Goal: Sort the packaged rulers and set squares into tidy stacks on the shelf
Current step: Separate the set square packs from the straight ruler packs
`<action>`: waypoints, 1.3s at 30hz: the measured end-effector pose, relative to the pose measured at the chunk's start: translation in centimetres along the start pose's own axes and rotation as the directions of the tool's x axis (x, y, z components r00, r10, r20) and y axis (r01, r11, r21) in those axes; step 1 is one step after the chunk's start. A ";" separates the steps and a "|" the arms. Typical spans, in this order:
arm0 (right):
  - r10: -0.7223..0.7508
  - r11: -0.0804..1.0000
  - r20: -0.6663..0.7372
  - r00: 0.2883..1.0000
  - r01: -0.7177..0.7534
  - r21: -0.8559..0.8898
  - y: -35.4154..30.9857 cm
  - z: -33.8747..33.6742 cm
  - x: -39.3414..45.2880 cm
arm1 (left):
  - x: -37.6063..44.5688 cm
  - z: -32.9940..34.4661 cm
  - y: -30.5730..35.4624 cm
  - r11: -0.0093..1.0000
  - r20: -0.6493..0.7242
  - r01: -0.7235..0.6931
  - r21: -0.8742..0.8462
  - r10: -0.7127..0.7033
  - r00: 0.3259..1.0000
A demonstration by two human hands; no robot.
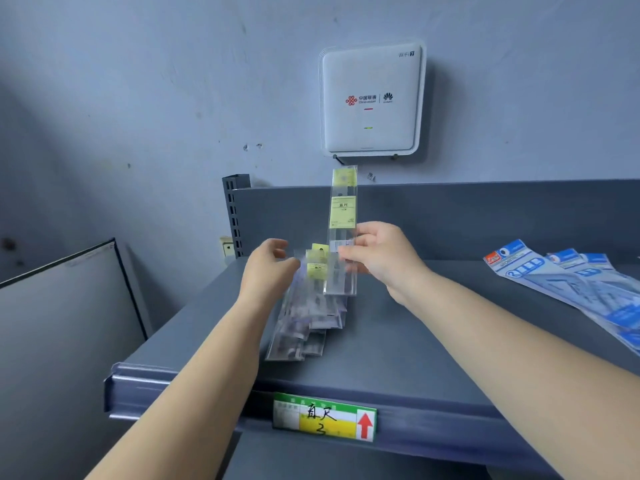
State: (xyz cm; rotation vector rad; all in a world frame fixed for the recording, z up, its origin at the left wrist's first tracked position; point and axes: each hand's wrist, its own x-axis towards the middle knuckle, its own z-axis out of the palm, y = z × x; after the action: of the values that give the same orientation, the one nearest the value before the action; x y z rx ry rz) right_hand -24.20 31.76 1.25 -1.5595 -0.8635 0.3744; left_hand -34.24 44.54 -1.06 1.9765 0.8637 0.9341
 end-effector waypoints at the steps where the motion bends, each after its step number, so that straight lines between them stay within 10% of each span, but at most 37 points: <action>1: 0.027 0.986 0.024 0.999 -0.023 -0.164 0.0 0.2 0.4 | 0.0 0.1 -0.1 0.999 0.017 -0.015 0.046 0.014 1.000; 5: -0.023 0.662 0.043 0.999 0.047 -0.748 0.4 -1.1 0.7 | -0.7 0.4 -0.3 0.960 0.058 -0.062 0.273 0.048 0.997; 11: -0.343 0.438 0.046 0.938 0.203 -0.876 -0.3 -6.2 -1.2 | -2.3 1.9 2.6 0.717 0.098 -0.230 0.658 0.222 0.970; 18: -0.375 0.048 0.188 0.908 0.222 -0.974 0.9 -14.7 -5.0 | -5.7 9.2 9.3 0.519 0.205 -0.389 0.762 0.376 0.904; 28: -0.257 -0.078 0.139 0.956 0.123 -0.989 3.7 -30.8 -11.0 | -13.8 23.2 18.9 0.448 0.329 -0.545 0.709 0.474 0.817; 39: -0.203 0.009 -0.010 0.979 -0.008 -1.000 6.6 -45.6 -17.3 | -21.5 35.8 26.6 0.400 0.434 -0.661 0.635 0.523 0.733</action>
State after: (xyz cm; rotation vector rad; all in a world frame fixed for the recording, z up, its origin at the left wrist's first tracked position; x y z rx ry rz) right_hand -2.70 -12.50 -0.30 -2.8099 -1.1905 -0.7568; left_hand -8.82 2.07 -0.67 3.2267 0.4284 0.7983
